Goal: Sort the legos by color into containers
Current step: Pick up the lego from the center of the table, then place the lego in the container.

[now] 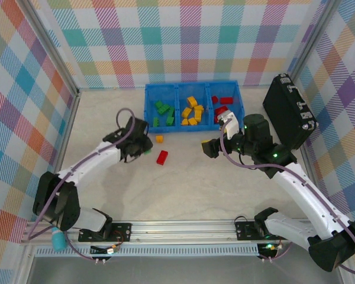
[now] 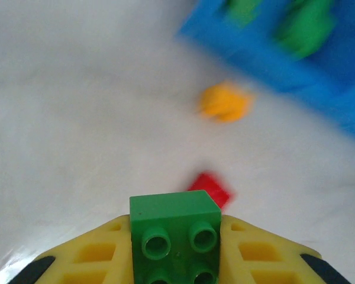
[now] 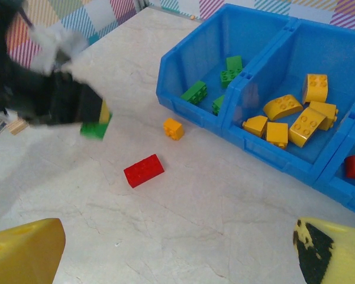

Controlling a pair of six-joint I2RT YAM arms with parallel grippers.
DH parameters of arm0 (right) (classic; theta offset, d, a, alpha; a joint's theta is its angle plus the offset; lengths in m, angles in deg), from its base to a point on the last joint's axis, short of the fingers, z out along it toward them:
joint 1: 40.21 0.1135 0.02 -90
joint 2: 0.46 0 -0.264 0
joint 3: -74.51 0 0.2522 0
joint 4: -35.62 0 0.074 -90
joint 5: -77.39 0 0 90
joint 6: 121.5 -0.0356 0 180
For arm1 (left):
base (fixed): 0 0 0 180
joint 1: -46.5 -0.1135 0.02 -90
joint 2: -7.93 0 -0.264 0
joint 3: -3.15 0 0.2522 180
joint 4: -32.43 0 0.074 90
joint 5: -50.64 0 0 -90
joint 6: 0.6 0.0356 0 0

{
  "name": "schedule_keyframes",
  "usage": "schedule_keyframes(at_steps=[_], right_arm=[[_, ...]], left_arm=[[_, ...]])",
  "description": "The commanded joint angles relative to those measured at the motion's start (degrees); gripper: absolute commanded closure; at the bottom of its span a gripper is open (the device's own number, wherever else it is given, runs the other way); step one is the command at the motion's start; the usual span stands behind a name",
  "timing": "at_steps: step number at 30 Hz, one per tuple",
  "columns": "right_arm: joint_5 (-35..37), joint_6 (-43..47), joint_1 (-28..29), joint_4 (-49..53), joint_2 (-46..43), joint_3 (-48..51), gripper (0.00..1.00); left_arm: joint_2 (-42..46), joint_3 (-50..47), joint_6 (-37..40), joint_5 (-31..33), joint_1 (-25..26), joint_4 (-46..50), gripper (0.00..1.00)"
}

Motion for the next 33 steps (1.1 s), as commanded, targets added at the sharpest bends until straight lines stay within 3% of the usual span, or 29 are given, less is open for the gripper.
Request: schedule_keyframes(at_steps=[1, 8, 16, 23, 30, 33], right_arm=[[-0.3, 0.7, 0.3, -0.1, -0.4, -0.4, 0.01], [1.5, 2.6, 0.3, 1.9, 1.7, -3.1, 0.01], [1.6, 3.0, 0.3, 1.4, 5.0, -4.3, 0.01], [2.4, 3.0, 0.3, 0.9, 5.3, -3.9, 0.01], [2.6, 5.1, 0.2, 1.4, 6.1, -3.9, 0.01], [3.0, 5.4, 0.3, 1.8, 6.5, -4.3, 0.01]], left_arm=[[0.0, 9.7, 8.1, 2.2, 0.2, 2.7, 0.76], [-10.2, 24.2, 15.3, 4.2, 0.3, -5.5, 0.75], [-25.2, 34.9, 15.2, 5.7, -0.2, -14.7, 0.75], [-34.7, 39.8, 13.0, 4.4, -1.4, -15.5, 0.75], [-41.2, 41.4, 9.3, 2.3, -3.0, -16.5, 0.68], [-42.4, 41.1, 8.0, 0.8, -3.6, -16.8, 0.60]])
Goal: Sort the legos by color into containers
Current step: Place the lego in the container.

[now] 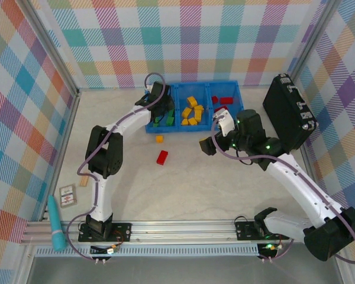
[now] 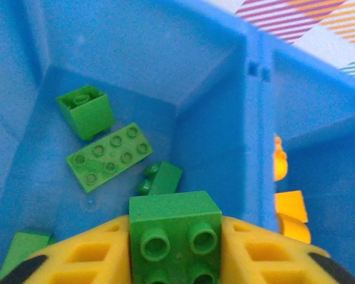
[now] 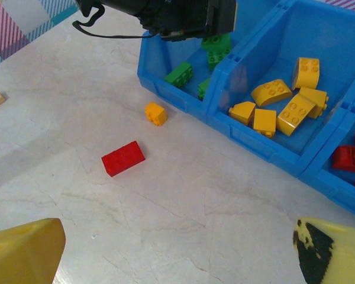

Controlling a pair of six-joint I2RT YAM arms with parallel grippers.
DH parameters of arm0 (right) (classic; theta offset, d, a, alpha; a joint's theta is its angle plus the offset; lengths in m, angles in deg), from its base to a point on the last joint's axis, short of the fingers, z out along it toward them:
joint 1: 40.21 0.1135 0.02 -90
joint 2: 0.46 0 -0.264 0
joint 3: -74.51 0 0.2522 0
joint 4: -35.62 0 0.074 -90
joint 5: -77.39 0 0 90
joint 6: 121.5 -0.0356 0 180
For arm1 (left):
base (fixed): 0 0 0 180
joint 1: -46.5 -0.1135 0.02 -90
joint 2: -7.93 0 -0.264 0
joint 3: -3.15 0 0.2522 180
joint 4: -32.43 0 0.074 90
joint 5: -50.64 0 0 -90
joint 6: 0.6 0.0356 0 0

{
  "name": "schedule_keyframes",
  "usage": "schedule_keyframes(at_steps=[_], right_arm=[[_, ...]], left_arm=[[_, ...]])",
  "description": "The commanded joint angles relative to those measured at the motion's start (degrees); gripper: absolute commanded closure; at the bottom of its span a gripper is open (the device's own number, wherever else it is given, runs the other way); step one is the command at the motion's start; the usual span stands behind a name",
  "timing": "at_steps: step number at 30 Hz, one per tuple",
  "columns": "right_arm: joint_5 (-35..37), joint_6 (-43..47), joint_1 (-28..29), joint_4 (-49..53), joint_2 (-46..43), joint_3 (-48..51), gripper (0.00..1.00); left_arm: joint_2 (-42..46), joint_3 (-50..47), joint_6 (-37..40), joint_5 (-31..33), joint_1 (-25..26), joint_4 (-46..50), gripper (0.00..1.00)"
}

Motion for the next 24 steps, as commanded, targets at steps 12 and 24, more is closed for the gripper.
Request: schedule_keyframes(at_steps=[12, 24], right_arm=[[0.3, 2.6, 0.3, 1.4, 1.3, -3.5, 0.01], [1.3, 3.3, 0.3, 1.3, -1.8, -2.3, 0.01]], left_arm=[[11.9, -1.7, 7.0, -5.9, -1.1, 3.6, 0.37], [41.4, -30.2, 23.0, -3.8, 4.6, 20.1, 0.28]])
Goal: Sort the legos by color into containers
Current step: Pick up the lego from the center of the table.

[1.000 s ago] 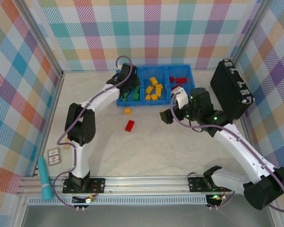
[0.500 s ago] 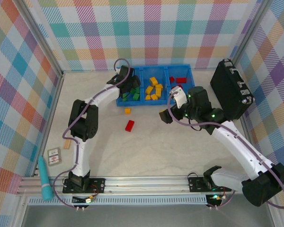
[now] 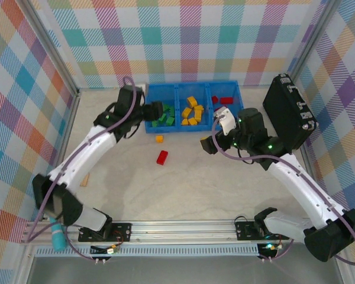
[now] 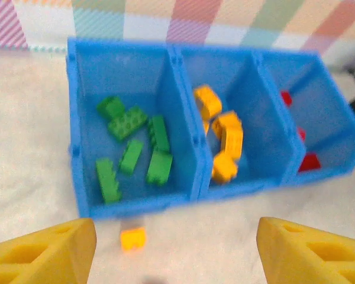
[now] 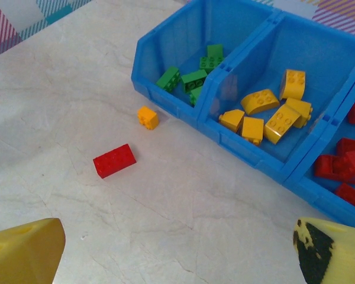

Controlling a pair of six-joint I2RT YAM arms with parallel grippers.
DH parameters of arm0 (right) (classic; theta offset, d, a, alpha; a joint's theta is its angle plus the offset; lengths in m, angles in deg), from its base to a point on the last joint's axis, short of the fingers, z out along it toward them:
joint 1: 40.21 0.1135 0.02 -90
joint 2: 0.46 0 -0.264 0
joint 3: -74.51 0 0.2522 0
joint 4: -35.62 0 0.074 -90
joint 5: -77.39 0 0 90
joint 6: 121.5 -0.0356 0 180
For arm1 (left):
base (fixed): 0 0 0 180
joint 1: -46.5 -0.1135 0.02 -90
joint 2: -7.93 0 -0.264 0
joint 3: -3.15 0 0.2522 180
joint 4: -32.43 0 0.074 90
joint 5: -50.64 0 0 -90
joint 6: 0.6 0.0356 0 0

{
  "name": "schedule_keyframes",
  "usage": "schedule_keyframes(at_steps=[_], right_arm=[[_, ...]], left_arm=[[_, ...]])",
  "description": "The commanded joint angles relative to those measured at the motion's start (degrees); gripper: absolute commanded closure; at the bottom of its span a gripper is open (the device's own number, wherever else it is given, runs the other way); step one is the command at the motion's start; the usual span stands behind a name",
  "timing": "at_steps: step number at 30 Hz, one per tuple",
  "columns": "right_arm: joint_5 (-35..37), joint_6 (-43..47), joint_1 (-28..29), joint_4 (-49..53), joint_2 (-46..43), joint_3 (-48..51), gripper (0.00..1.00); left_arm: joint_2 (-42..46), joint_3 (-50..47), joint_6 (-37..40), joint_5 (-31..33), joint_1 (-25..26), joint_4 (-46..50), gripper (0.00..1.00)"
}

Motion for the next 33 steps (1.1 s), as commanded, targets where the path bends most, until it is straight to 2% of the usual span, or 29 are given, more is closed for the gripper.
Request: schedule_keyframes(at_steps=[1, 4, 10, 22, 28, 33], right_arm=[[-0.5, 0.6, 0.3, -0.1, -0.9, -0.5, 0.01], [-2.4, -0.1, 0.3, -0.3, -0.2, -0.6, 0.01], [-3.2, -2.0, 0.3, -1.6, 0.1, -0.6, 0.01], [-3.2, -5.1, 0.3, -2.7, -2.6, 1.5, 0.01], [-2.9, -5.2, 0.3, -1.9, -3.8, 1.7, 0.01], [-2.2, -5.4, 0.3, -1.8, -5.3, 3.0, 0.01]], left_arm=[[2.5, -10.7, 2.0, 1.7, 3.4, 7.3, 0.28], [5.3, -17.4, -0.7, 5.7, 8.2, 5.9, 0.27], [3.0, -21.4, -0.4, 13.5, 16.4, 3.0, 0.22], [-13.6, -16.4, 7.0, 12.0, 16.5, -2.3, 0.22], [-19.6, -15.1, 6.7, 11.5, 14.4, -2.7, 0.29], [-20.6, -16.4, 5.9, 9.2, 11.6, -4.7, 0.33]])
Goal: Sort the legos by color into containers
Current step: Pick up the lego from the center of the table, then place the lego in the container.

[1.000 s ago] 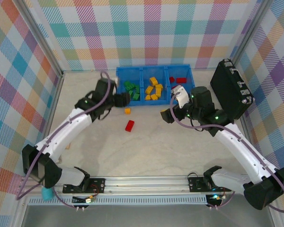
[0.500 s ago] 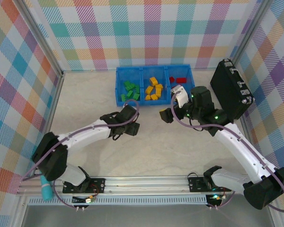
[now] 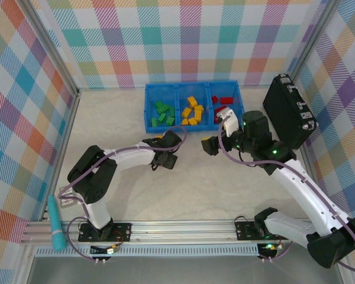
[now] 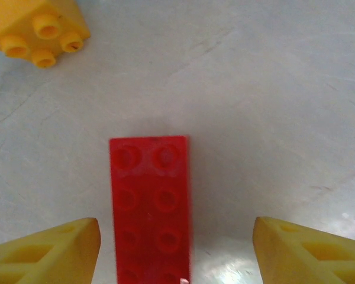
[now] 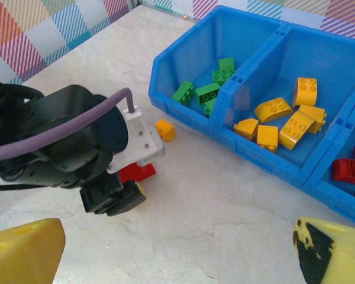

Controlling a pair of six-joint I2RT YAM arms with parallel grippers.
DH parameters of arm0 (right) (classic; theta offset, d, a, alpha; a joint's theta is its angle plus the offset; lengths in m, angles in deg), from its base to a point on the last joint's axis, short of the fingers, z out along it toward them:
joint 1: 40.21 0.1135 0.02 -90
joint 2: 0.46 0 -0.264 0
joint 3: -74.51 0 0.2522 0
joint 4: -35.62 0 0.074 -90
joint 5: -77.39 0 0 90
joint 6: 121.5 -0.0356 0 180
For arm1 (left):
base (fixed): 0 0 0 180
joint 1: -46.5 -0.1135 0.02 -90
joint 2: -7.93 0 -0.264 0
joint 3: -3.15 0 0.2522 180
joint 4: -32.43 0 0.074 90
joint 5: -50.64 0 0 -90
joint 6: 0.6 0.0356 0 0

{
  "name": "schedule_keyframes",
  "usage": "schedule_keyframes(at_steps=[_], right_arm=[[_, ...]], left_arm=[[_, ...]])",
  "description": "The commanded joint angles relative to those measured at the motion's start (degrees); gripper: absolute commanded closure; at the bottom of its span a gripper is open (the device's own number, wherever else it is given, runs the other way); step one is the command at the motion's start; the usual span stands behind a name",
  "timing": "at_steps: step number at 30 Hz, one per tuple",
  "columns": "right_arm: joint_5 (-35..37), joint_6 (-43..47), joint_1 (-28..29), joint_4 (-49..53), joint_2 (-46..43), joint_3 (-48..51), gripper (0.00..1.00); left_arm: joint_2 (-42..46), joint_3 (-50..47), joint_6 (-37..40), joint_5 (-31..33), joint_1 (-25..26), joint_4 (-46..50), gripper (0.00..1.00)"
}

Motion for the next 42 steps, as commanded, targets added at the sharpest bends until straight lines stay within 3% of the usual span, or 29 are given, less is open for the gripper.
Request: schedule_keyframes(at_steps=[1, 17, 21, 25, 30, 36, 42], right_arm=[[0.2, -0.8, 0.3, -0.4, -1.8, 1.4, 0.01], [0.9, -1.2, 0.3, -1.7, -1.8, 3.2, 0.01], [2.0, -0.2, 0.3, -1.7, -1.8, 2.9, 0.01], [3.0, 1.4, 0.2, -0.9, -2.6, 1.4, 0.01], [3.0, 1.7, 0.2, -0.7, -3.7, -0.2, 0.01], [1.0, 1.7, 0.2, -2.4, -4.8, -2.8, 0.01], [0.5, 1.7, 0.2, -4.0, -4.6, -2.6, 0.01]], left_arm=[[-0.6, -0.2, -0.2, -1.6, -2.1, -1.5, 0.34], [-8.1, 2.9, -1.6, -13.0, -5.4, -0.3, 0.76], [-7.6, 5.9, -3.8, -13.5, -5.3, 2.9, 0.81], [-7.7, 16.9, -4.9, -12.0, -4.2, 12.8, 0.83], [-12.2, 34.4, -3.7, -15.7, -1.6, 19.2, 0.84], [-20.3, 53.6, -4.7, -20.3, 0.4, 15.9, 0.87], [-29.4, 68.5, -7.0, -17.2, 1.4, 6.7, 0.89]])
